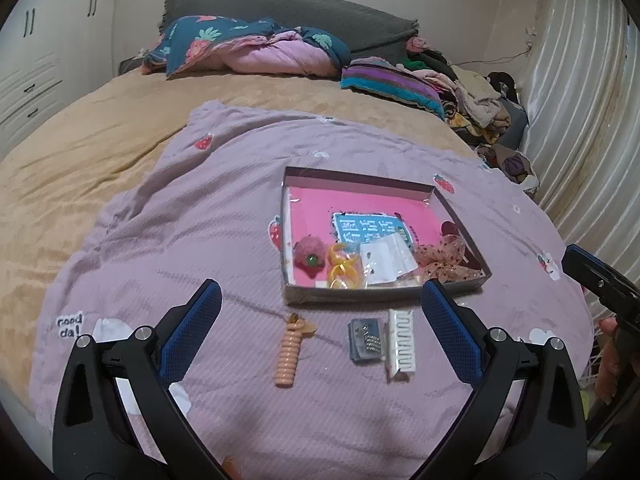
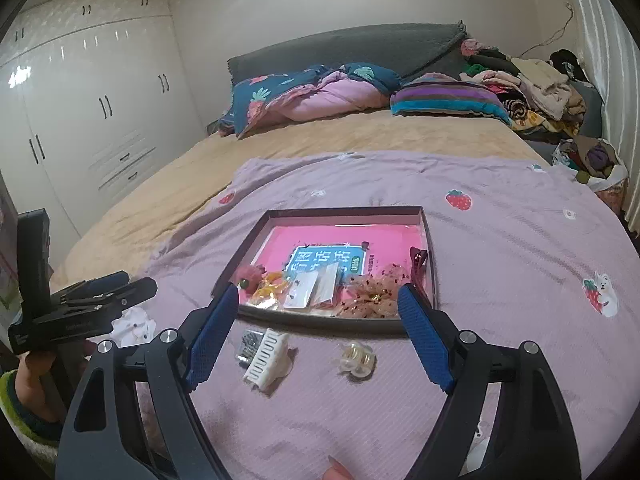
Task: Organize jewelry
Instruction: 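Lift both open grippers back toward the remaining jewelry, then grasp the peach coiled tie with the left gripper while the right grasps the white claw clip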
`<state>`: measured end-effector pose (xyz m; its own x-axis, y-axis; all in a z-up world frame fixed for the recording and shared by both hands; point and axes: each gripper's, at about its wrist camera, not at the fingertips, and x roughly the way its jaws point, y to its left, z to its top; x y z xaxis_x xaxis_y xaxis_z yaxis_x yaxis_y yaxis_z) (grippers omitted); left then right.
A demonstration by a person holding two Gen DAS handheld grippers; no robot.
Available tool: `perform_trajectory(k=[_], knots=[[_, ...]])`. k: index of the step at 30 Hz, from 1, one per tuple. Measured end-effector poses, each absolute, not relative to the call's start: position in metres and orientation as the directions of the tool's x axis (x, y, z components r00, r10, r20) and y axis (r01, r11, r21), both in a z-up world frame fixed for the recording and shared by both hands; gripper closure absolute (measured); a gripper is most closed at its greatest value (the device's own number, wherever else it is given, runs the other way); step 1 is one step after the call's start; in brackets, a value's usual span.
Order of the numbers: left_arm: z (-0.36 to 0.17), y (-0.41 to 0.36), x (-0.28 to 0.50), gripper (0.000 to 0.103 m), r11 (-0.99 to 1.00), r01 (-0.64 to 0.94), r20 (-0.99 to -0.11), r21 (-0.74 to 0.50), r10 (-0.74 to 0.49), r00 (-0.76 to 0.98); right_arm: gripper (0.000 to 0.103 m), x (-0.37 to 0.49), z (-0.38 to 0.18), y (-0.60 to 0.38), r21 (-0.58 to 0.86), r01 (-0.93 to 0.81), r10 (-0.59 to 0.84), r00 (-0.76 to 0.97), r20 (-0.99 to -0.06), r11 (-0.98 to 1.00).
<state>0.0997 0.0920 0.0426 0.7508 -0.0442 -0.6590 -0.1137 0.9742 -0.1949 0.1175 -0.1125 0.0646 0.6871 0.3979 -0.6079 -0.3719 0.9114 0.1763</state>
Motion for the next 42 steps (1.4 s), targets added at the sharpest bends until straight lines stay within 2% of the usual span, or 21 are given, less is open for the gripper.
perform_trajectory(k=[20,36,38,42], knots=[[0.001,0.113,0.075,0.010,0.974,-0.157,-0.721,-0.161,-0.008,0.693,0.022,0.104,0.017,-0.071,0.144,-0.444,0.409,0.589,-0.697,0.884],[-0.038,0.105,0.083,0.010,0.985,-0.127,-0.784,-0.114,-0.010,0.621,0.023,0.116,-0.032,-0.047,0.156,-0.473,0.401,0.479,-0.781,0.867],[-0.042,0.104,0.085,0.011,0.986,-0.123,-0.789,-0.113,-0.014,0.614,0.023,0.120,-0.039,-0.044,0.156,-0.472,0.396,0.467,-0.791,0.868],[-0.050,0.103,0.088,0.020,0.986,-0.118,-0.800,-0.120,-0.025,0.600,0.029,0.133,-0.053,-0.038,0.186,-0.464,0.402,0.423,-0.812,0.866]])
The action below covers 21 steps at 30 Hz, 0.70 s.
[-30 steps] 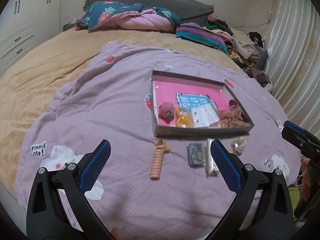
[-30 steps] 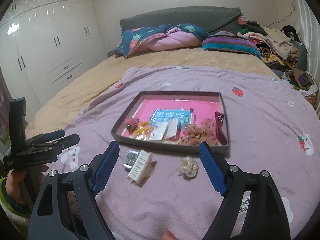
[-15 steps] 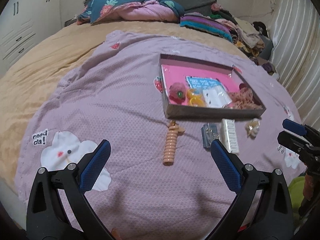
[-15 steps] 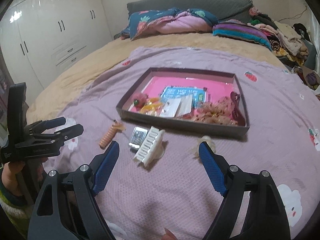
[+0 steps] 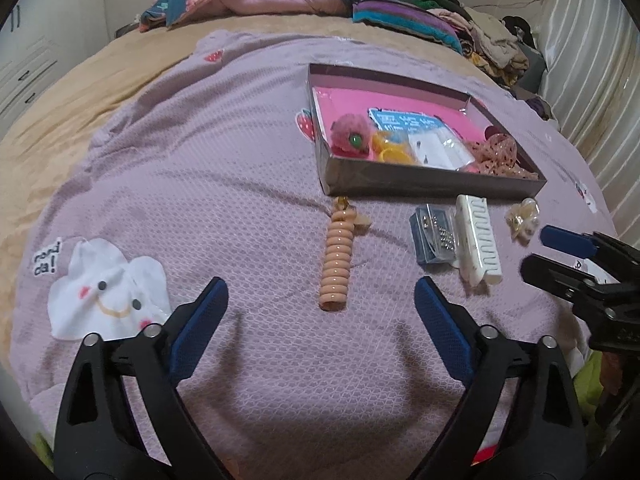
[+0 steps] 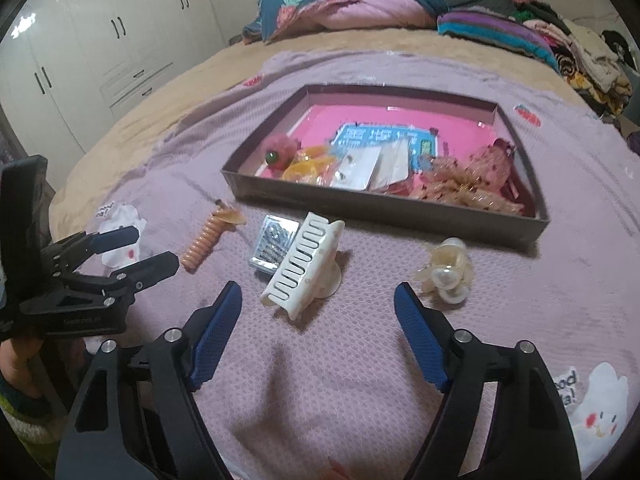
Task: Organize jewelry
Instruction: 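Grasp the peach coiled tie with the left gripper while the right grasps the white claw clip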
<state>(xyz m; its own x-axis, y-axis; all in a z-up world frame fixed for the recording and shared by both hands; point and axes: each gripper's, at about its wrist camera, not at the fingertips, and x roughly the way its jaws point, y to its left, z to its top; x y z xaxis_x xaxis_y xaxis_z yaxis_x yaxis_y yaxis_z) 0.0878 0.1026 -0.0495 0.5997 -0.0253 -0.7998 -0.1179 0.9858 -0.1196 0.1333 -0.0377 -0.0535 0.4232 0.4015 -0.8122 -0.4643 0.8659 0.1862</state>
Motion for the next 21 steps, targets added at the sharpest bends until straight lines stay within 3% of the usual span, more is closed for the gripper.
perform_trajectory(k=[6,12,14,21], knots=[[-0.059,0.102,0.094,0.041,0.984,-0.109,-0.815,-0.141,-0.053,0.577,0.040,0.148,-0.065,-0.023,0.204,-0.458,0.401,0.391,-0.828,0.866],[-0.065,0.102,0.102,0.049,0.982,-0.107,-0.823,-0.153,-0.067,0.564,0.058,0.159,-0.077,-0.016,0.231,-0.447,0.408,0.354,-0.841,0.864],[-0.067,0.102,0.105,0.051,0.982,-0.105,-0.825,-0.157,-0.072,0.561,0.070,0.158,-0.078,-0.015,0.234,-0.454,0.414,0.352,-0.839,0.860],[-0.074,0.094,0.119,0.070,0.984,-0.088,-0.835,-0.152,-0.080,0.544,0.076,0.156,-0.074,-0.036,0.251,-0.423,0.418,0.370,-0.829,0.871]])
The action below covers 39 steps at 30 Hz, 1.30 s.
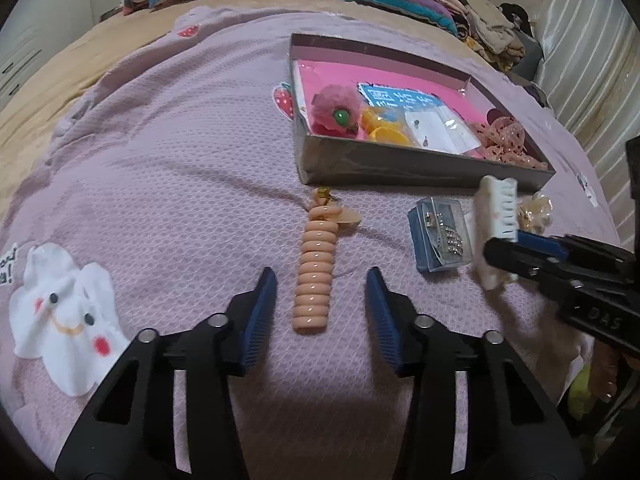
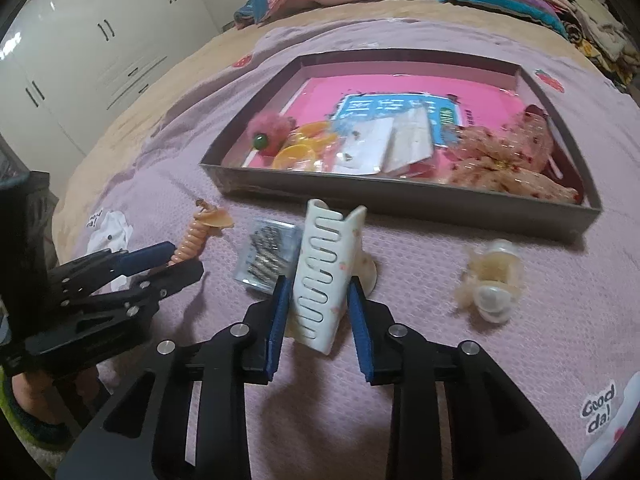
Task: Organize jewelry
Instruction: 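Grasp the peach coiled tie with the left gripper while the right grasps the white claw clip, then carry both items into the tray and open both grippers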
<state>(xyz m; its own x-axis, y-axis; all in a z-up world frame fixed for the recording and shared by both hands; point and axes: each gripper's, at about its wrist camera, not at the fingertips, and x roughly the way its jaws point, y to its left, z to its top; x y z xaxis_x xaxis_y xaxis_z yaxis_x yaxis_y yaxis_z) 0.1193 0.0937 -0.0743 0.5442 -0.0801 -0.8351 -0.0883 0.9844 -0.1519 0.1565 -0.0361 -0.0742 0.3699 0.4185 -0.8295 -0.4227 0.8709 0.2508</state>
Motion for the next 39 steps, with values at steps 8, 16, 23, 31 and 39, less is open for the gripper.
perform_trajectory(k=[8,16,23,31,39], knots=[[-0.074,0.082,0.120,0.092,0.991,-0.055,-0.832,-0.126,-0.075,0.549,0.076,0.149,-0.063,-0.072,0.281,-0.375,0.428,0.402,-0.809,0.883],[-0.047,0.075,0.108,0.092,0.990,-0.038,-0.803,-0.133,-0.085,0.590,0.076,0.134,-0.047,-0.095,0.296,-0.379,0.449,0.425,-0.786,0.877],[-0.018,0.064,0.102,0.092,0.987,-0.016,-0.766,-0.159,-0.113,0.633,0.076,0.125,-0.030,-0.115,0.313,-0.371,0.466,0.461,-0.756,0.874],[0.003,0.040,0.118,0.092,0.987,0.033,-0.746,-0.160,-0.143,0.651,0.076,0.130,-0.009,-0.143,0.318,-0.332,0.454,0.522,-0.722,0.888],[0.017,0.019,0.141,0.092,0.983,0.085,-0.730,-0.162,-0.177,0.661,0.076,0.140,0.009,-0.163,0.312,-0.303,0.434,0.576,-0.692,0.900]])
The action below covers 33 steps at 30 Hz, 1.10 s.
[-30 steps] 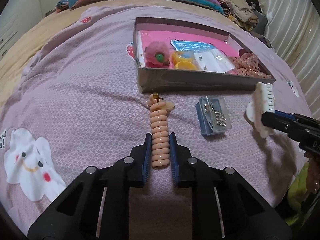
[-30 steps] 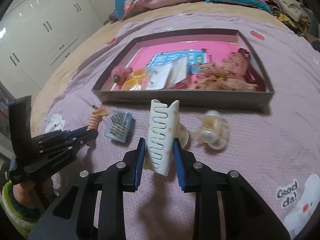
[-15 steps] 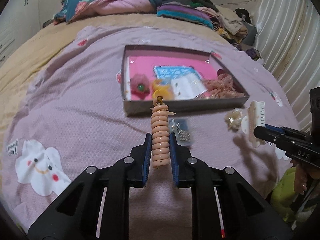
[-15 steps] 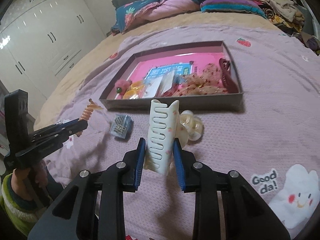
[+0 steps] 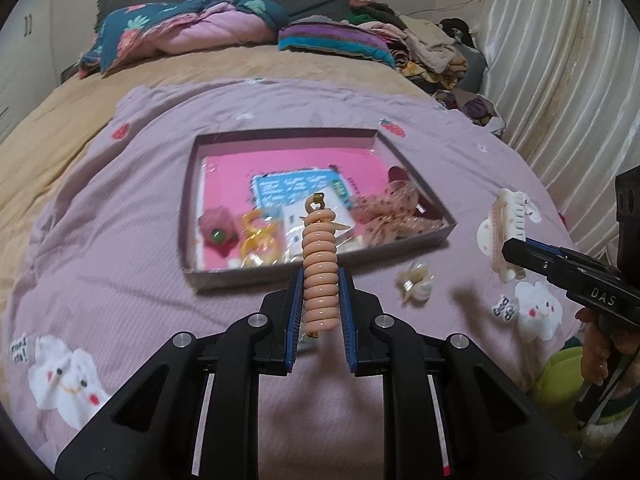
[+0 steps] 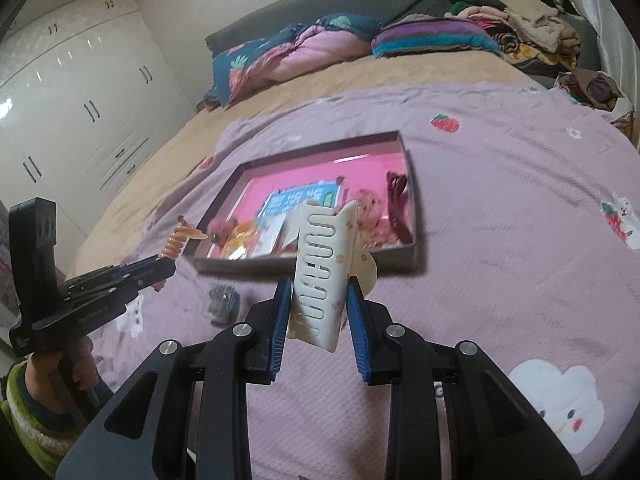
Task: Organize jewelry
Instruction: 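Carry both items into the tray and open both grippers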
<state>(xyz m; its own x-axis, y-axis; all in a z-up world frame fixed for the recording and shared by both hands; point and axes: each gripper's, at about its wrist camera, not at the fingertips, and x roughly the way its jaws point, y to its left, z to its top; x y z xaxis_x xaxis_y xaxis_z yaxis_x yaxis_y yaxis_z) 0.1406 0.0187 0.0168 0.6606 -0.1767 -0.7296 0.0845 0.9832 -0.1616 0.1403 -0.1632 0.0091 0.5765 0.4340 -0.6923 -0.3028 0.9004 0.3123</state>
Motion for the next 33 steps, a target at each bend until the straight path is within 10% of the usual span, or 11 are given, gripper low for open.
perform_trajectory(k=[33], knots=[[0.014,0.027,0.225,0.092,0.986,0.046,-0.727,-0.161,-0.150,0.670,0.076,0.215,0.018,-0.145,0.261,-0.301,0.395,0.597,-0.698,0.917]])
